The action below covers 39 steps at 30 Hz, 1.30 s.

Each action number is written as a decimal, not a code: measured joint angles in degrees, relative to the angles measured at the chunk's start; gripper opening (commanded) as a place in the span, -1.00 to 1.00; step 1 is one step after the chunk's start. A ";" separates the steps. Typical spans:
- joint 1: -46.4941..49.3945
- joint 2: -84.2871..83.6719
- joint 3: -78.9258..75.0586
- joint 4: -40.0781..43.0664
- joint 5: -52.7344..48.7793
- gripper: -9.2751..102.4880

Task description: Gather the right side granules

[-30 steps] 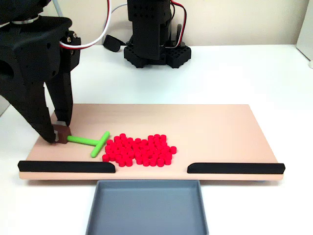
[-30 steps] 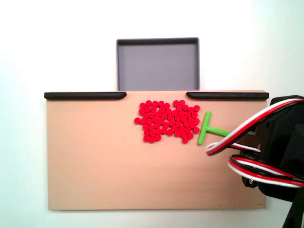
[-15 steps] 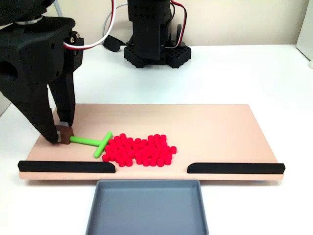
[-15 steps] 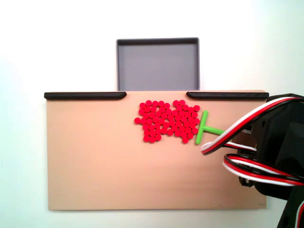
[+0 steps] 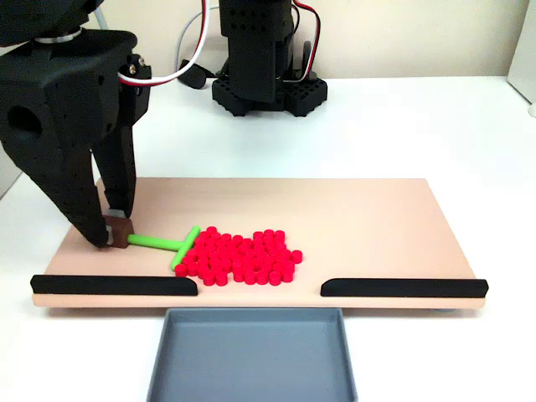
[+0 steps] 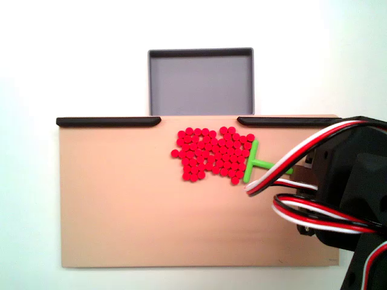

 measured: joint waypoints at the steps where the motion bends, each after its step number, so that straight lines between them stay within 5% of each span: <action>1: -0.09 0.00 0.00 0.09 0.00 -0.84; 39: -1.76 0.00 0.00 0.26 0.00 -0.84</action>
